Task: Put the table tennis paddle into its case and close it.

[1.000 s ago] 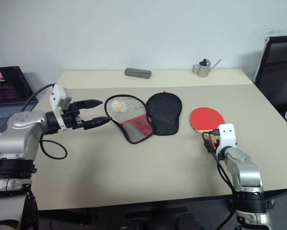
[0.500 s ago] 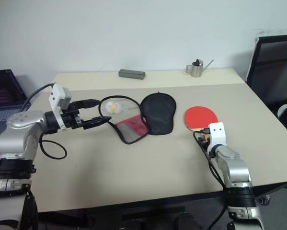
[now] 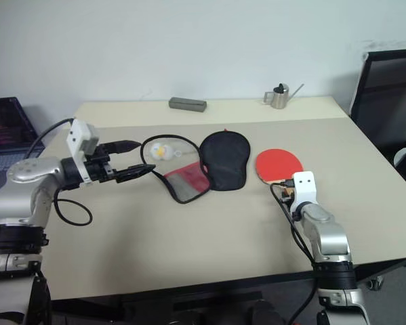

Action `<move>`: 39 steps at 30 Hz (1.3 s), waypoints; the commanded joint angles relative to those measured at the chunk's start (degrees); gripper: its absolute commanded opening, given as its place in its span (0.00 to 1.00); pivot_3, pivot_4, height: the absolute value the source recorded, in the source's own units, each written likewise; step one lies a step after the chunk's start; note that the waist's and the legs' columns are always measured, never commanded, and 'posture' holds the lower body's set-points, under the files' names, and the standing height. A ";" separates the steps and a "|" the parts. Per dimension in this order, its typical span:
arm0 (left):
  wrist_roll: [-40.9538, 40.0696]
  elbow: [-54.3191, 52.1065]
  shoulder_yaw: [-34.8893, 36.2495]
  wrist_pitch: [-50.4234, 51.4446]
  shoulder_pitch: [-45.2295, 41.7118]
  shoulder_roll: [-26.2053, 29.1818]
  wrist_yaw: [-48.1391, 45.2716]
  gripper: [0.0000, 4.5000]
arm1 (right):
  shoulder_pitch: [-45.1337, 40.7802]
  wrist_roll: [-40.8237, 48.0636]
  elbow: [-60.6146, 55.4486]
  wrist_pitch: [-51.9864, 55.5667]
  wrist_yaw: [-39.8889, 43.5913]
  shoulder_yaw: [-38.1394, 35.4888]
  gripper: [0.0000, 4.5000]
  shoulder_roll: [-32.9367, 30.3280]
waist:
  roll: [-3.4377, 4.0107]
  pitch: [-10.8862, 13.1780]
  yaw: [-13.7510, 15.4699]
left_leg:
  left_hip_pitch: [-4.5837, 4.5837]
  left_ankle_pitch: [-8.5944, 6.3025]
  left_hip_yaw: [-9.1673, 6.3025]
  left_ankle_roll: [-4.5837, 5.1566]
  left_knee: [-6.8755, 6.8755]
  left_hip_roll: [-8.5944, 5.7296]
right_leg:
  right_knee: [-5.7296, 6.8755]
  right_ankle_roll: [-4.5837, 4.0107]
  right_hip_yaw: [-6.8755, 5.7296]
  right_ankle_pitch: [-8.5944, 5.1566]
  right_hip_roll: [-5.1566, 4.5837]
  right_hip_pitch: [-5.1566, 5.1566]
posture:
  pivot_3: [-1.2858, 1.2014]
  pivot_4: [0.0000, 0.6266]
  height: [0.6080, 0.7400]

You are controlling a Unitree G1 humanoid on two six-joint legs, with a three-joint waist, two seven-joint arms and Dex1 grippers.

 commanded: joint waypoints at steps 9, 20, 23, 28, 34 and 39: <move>-0.31 -0.34 4.13 -1.15 0.69 2.51 1.38 1.00 | -6.14 1.33 -4.12 1.06 -4.53 -4.42 0.28 0.85 | 0.42 0.30 0.82 | -0.59 -0.08 -0.04 -0.11 -0.21 -0.10 | -0.44 -0.26 -0.06 0.18 0.01 -0.43 | 0.52 0.24 1.00; -0.15 -0.09 5.33 -1.20 1.57 3.22 2.02 1.00 | -9.88 2.64 -8.03 3.25 -5.51 -3.02 0.28 4.01 | 0.44 0.31 0.46 | -1.34 -0.21 0.00 -0.21 -0.22 -0.10 | -0.62 -0.28 -0.08 0.23 0.01 -1.06 | 0.52 0.24 1.00; -0.08 -0.28 5.57 -1.26 2.00 3.35 2.12 1.00 | -10.78 2.98 -8.10 3.64 -5.11 -1.99 0.28 4.94 | 0.44 0.32 0.45 | -1.33 -0.21 0.00 -0.20 -0.22 -0.10 | -0.60 -0.27 -0.08 0.23 0.02 -1.06 | 0.52 0.24 1.00; -0.04 -0.22 5.65 -1.31 2.19 3.37 2.37 1.00 | -13.81 2.60 -5.71 2.54 -4.62 1.96 0.28 8.51 | 0.46 0.33 -0.06 | -1.30 -0.21 0.01 -0.20 -0.21 -0.02 | -0.55 -0.28 -0.06 0.23 0.10 -1.06 | 0.52 0.24 1.00; -0.63 -1.14 5.82 -0.97 2.38 3.32 2.12 1.00 | -19.28 1.94 2.96 -1.47 -4.24 4.98 0.28 12.76 | 0.46 0.33 -0.01 | -1.30 -0.21 0.02 -0.21 -0.19 -0.03 | -0.53 -0.29 -0.05 0.24 0.11 -1.08 | 0.52 0.24 1.00; -1.63 -2.20 6.50 -0.34 3.09 3.78 1.14 1.00 | -23.38 1.10 13.13 -7.12 -4.52 5.86 0.28 14.57 | 0.46 0.33 0.01 | -1.30 -0.21 0.00 -0.22 -0.19 -0.04 | -0.54 -0.29 -0.05 0.24 0.11 -1.08 | 0.52 0.24 1.00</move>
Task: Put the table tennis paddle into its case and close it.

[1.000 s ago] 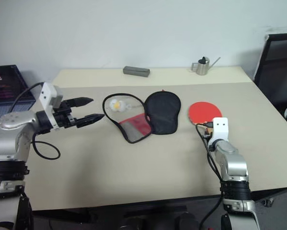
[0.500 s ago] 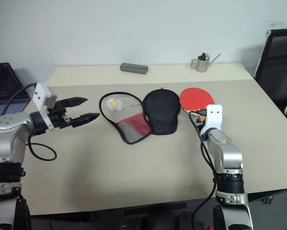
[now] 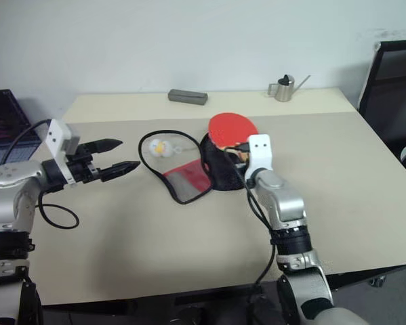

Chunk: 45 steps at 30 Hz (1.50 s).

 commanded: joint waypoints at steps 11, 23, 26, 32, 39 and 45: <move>-1.84 -2.98 3.18 0.58 0.55 2.13 -0.13 1.00 | -9.13 -3.33 21.74 -16.95 -1.55 0.24 0.28 2.86 | 0.01 0.01 -0.05 | 0.00 -0.01 0.02 -0.02 0.00 0.01 | 0.02 -0.01 0.02 0.01 0.01 -0.03 | 0.52 0.24 1.00; -1.98 -4.25 3.33 0.96 1.49 2.24 0.47 1.00 | -12.39 -4.87 31.81 -22.58 -3.04 -0.04 0.28 3.70 | 0.02 0.01 -0.14 | 0.00 0.00 0.02 -0.04 0.00 0.01 | 0.06 -0.02 0.04 0.01 0.02 -0.05 | 0.52 0.24 1.00; -1.97 -4.36 3.30 0.93 1.64 2.22 0.48 1.00 | -12.80 -5.04 32.77 -23.18 -3.57 -0.20 0.28 3.60 | 0.02 0.01 -0.16 | 0.01 0.00 0.02 -0.04 0.00 0.02 | 0.08 -0.03 0.03 0.01 0.04 -0.05 | 0.52 0.24 1.00; -1.83 -4.26 3.15 0.77 1.65 2.27 0.41 1.00 | -12.57 -5.09 32.72 -23.97 -4.62 -0.40 0.57 3.40 | 0.02 0.01 -0.15 | 0.01 0.00 0.02 -0.05 0.01 0.02 | 0.08 -0.03 0.04 0.02 0.04 -0.05 | 0.52 0.24 1.00; -1.78 -4.51 3.01 0.77 1.85 2.10 0.50 1.00 | -10.19 -4.51 26.51 -21.71 -3.30 0.53 0.99 3.62 | 0.02 0.01 -0.15 | 0.02 0.00 0.02 -0.05 0.05 0.02 | 0.12 -0.03 0.05 0.02 0.04 -0.05 | 0.52 0.24 1.00; -0.86 -4.16 3.15 -0.15 2.80 1.61 2.14 1.00 | -5.34 -0.89 8.92 -13.61 3.73 1.77 0.99 2.66 | 0.02 0.01 -0.13 | 0.02 -0.01 0.00 -0.04 0.07 0.03 | 0.14 -0.03 0.04 0.02 0.04 -0.05 | 0.52 0.24 1.00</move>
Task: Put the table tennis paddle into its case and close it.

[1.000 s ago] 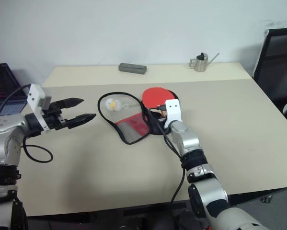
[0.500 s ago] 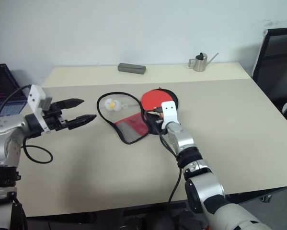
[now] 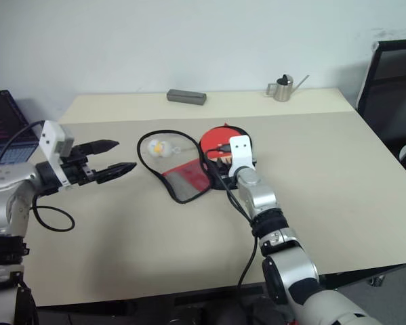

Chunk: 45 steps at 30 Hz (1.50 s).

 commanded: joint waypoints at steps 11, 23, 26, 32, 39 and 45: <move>9.47 12.55 -0.48 -13.15 -2.49 -1.62 10.09 1.00 | 9.60 7.82 -31.02 9.74 22.66 3.41 0.99 -14.60 | -0.01 -0.01 0.27 | 0.07 -0.01 0.02 0.01 0.08 -0.01 | 0.17 0.00 -0.02 0.00 0.00 0.04 | 0.52 0.24 1.00; 17.33 33.90 -5.95 -21.55 -13.06 -8.13 15.60 1.00 | 11.68 12.53 -34.16 17.17 29.81 0.89 0.99 -25.14 | -0.06 -0.04 0.44 | 0.17 0.00 0.09 0.01 0.20 -0.04 | 0.44 0.01 -0.04 0.00 -0.02 0.10 | 0.52 0.24 1.00; 19.56 40.85 -7.44 -23.09 -17.13 -10.52 18.24 1.00 | 13.35 12.67 -36.03 18.15 28.69 0.40 0.99 -24.98 | -0.08 -0.05 0.75 | 0.14 0.00 0.10 0.01 0.24 -0.08 | 0.45 0.01 -0.08 0.00 -0.04 0.10 | 0.52 0.24 1.00; 20.99 48.13 -8.26 -24.34 -20.68 -12.67 19.07 1.00 | 15.74 14.37 -39.68 19.52 28.52 -0.16 0.99 -25.29 | -0.09 -0.05 0.53 | 0.14 0.00 0.09 0.02 0.24 -0.10 | 0.47 0.02 -0.05 0.00 -0.08 0.08 | 0.52 0.24 1.00; 20.82 52.40 -8.08 -23.72 -22.67 -14.22 16.24 1.00 | 19.77 18.50 -45.27 18.21 37.58 0.11 0.99 -31.66 | -0.10 -0.05 0.64 | 0.10 -0.01 0.11 0.02 0.33 -0.13 | 0.45 0.04 -0.13 -0.01 -0.08 0.14 | 0.52 0.24 1.00; 21.09 53.96 -8.15 -23.69 -23.69 -15.60 15.45 1.00 | 18.13 20.64 -42.73 11.45 46.91 -1.95 0.99 -37.35 | -0.11 -0.05 0.65 | 0.11 0.00 0.12 0.02 0.45 -0.12 | 0.49 0.05 -0.22 -0.02 -0.06 0.23 | 0.52 0.24 1.00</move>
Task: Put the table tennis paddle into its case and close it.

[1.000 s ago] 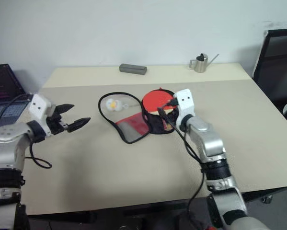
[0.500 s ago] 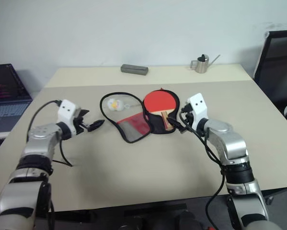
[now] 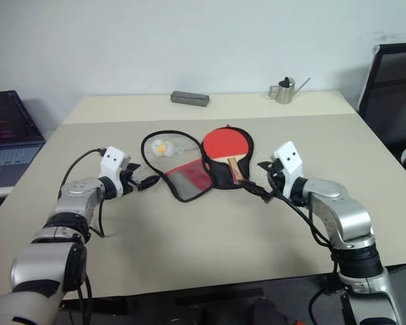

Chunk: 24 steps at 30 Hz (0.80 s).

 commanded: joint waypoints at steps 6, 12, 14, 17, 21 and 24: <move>0.64 0.87 0.34 -1.05 -2.02 -0.73 -0.24 1.00 | -3.28 6.43 -0.41 -3.67 14.05 -3.90 0.99 -9.10 | -0.01 0.01 0.01 | -0.03 0.00 0.01 0.00 0.07 0.00 | -0.01 0.02 -0.02 0.01 0.00 0.02 | 0.52 0.24 1.00; 1.05 1.26 0.34 -0.90 -1.97 -1.32 -0.14 1.00 | -6.98 11.32 -0.88 0.07 20.13 -5.68 0.99 -16.53 | -0.02 0.02 0.08 | -0.14 -0.02 -0.01 0.02 0.27 -0.01 | -0.02 0.05 -0.08 0.02 -0.01 0.04 | 0.52 0.24 1.00; 1.24 1.42 0.27 -1.12 -1.83 -1.61 0.10 1.00 | -8.34 11.09 -0.25 -0.25 20.06 -5.98 0.99 -17.56 | -0.02 0.02 0.09 | -0.14 -0.02 -0.02 0.02 0.30 0.00 | -0.01 0.06 -0.08 0.03 -0.01 0.04 | 0.52 0.24 1.00; 1.59 1.88 0.19 -1.37 -1.72 -2.11 0.68 1.00 | -8.96 10.74 0.31 -0.72 18.77 -6.45 0.99 -17.48 | -0.02 0.02 0.16 | -0.16 -0.02 -0.02 0.02 0.34 0.00 | 0.00 0.07 -0.09 0.03 -0.02 0.05 | 0.52 0.24 1.00; 1.76 2.32 0.32 -1.33 -3.14 -3.07 0.80 1.00 | -7.96 11.70 -1.26 0.16 17.90 -7.09 0.99 -17.68 | -0.03 0.02 0.31 | -0.20 -0.02 -0.02 0.01 0.39 -0.01 | 0.00 0.09 -0.08 0.05 -0.04 0.04 | 0.52 0.24 1.00; 1.63 2.23 0.32 -1.50 -6.10 -3.86 -0.44 1.00 | -7.16 12.44 -2.31 0.92 17.77 -7.92 0.99 -18.58 | -0.07 0.05 1.00 | -0.25 -0.02 -0.04 0.01 0.46 -0.02 | 0.00 0.10 -0.11 0.06 -0.04 0.04 | 0.52 0.24 1.00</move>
